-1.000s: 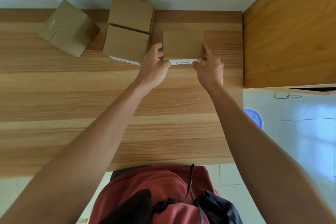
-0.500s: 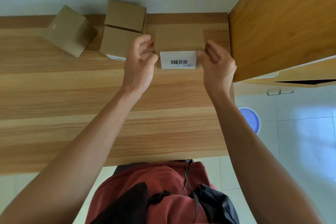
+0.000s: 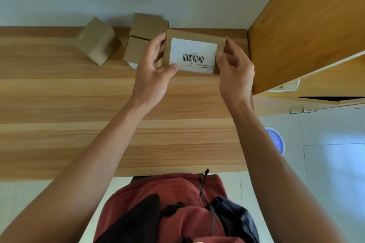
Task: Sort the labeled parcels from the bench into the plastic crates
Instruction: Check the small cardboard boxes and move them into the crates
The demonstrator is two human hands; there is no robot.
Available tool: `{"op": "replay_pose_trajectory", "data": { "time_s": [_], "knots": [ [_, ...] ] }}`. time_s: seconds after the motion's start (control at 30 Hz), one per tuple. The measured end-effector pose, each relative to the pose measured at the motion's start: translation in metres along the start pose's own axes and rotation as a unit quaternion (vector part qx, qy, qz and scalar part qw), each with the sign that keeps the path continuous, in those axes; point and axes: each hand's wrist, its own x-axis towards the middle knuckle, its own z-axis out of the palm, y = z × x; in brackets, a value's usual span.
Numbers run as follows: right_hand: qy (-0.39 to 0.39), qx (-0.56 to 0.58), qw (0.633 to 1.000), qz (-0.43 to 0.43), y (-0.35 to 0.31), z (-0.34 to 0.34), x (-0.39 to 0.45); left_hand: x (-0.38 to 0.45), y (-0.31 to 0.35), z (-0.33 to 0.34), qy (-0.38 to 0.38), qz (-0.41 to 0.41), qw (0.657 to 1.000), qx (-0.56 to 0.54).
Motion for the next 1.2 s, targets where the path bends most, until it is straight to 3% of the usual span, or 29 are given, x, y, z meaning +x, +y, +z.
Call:
{"op": "replay_pose_trajectory", "data": {
  "time_s": [0.4, 0.83, 1.2],
  "knots": [
    [-0.033, 0.009, 0.999, -0.005, -0.022, -0.004, -0.013, -0.013, 0.004, -0.025, -0.034, 0.046, 0.998, 0.034],
    [-0.117, -0.019, 0.993, -0.002, -0.030, -0.005, -0.029, -0.020, -0.004, -0.046, -0.015, 0.075, 0.997, 0.028],
    [-0.221, -0.103, 0.965, -0.095, -0.028, -0.008, -0.032, -0.021, -0.008, -0.058, -0.017, 0.053, 0.997, 0.047]
  ]
}}
